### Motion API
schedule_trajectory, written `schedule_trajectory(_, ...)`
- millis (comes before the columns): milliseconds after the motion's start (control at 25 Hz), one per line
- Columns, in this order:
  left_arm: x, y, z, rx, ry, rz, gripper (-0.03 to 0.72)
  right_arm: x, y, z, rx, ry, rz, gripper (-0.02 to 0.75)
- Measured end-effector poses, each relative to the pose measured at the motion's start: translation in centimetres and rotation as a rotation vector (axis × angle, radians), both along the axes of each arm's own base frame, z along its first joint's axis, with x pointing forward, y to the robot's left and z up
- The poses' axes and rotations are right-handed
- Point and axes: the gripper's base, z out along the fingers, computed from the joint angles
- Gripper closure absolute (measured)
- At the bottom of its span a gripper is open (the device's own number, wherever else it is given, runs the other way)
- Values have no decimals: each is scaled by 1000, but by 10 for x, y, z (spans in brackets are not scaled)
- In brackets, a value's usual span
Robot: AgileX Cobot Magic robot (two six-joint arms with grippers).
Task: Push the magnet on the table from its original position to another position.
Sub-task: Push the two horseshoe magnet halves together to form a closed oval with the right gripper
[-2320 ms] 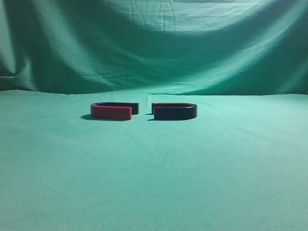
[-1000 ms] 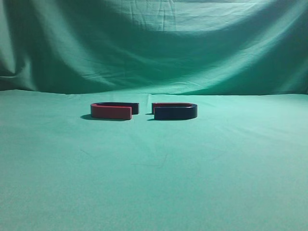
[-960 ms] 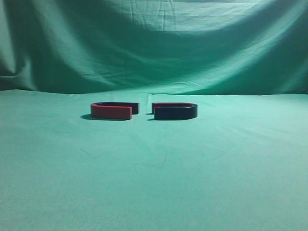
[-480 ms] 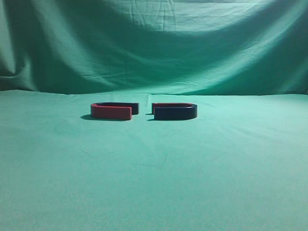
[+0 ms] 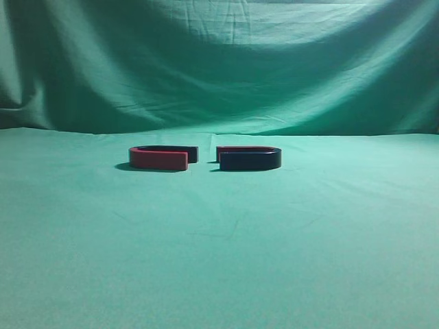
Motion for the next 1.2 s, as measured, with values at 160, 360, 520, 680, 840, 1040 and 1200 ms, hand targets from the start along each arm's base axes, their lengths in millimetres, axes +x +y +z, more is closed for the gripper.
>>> schedule_trajectory(160, 0, 0, 0, 0, 0, 0, 316, 17, 6, -5, 38, 112, 43, 738)
schedule_trajectory(360, 0, 0, 0, 0, 0, 0, 316, 43, 11, -1, 36, 169, 87, 738)
schedule_trajectory(520, 0, 0, 0, 0, 0, 0, 316, 70, 27, 4, 39, 218, 162, 738)
schedule_trajectory(680, 0, 0, 0, 0, 0, 0, 316, 104, 53, -7, 43, 274, 231, 738)
schedule_trajectory(840, 0, 0, 0, 0, 0, 0, 316, 144, 74, -28, 34, 376, 259, 738)
schedule_trajectory(1040, 0, 0, 0, 1, 0, 0, 316, 190, 109, -51, -23, 480, 333, 738)
schedule_trajectory(1200, 0, 0, 0, 1, 0, 0, 316, 222, 134, -65, -79, 509, 352, 738)
